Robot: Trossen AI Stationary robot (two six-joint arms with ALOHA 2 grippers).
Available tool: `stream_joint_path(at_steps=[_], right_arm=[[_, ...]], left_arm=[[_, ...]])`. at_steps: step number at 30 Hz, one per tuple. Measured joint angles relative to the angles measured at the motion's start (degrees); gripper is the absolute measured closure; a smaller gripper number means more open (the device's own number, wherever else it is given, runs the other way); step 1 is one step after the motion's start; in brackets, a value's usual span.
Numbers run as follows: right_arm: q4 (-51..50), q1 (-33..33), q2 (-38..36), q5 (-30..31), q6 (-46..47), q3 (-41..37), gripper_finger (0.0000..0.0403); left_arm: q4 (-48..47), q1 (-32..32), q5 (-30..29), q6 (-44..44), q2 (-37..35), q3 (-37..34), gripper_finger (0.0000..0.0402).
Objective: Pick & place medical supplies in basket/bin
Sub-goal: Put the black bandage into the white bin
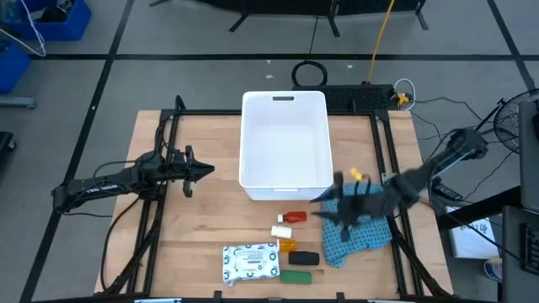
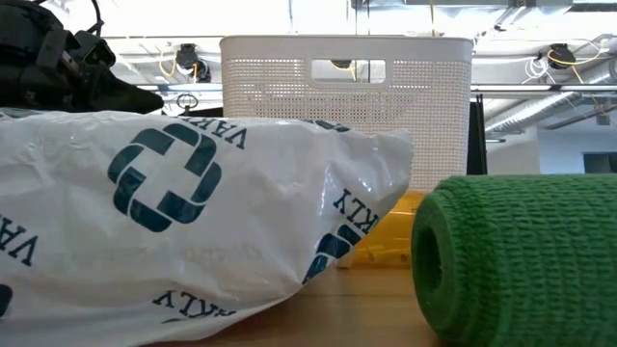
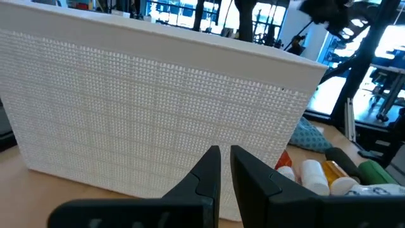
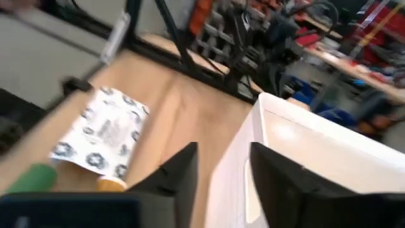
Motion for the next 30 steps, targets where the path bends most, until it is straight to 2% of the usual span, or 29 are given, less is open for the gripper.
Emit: stream_joint_path(at_steps=[4, 9, 12, 19, 30], right_arm=[[0.0, 6.8, 7.6, 9.5, 0.1, 4.8, 0.0192], [-0.5, 10.8, 14.2, 11.2, 10.8, 6.1, 0.0141], [-2.4, 11.4, 17.4, 9.2, 19.3, 6.2, 0.0131], [-6.4, 11.4, 25.0, 4.0, 30.1, 5.7, 0.0129], [-6.8, 12.8, 35.1, -2.0, 38.1, 5.7, 0.0131]], left_arm=[[0.0, 0.0, -1.5, -0.1, 0.0, 0.0, 0.0360], [0.1, 0.0, -3.3, 0.1, 0.0, 0.0, 0.0360], [0.1, 0.0, -4.2, 0.8, 0.0, 0.0, 0.0360], [0.2, 0.0, -5.2, 1.0, 0.0, 0.0, 0.0360], [-0.2, 0.0, -5.1, 1.0, 0.0, 0.0, 0.0360]])
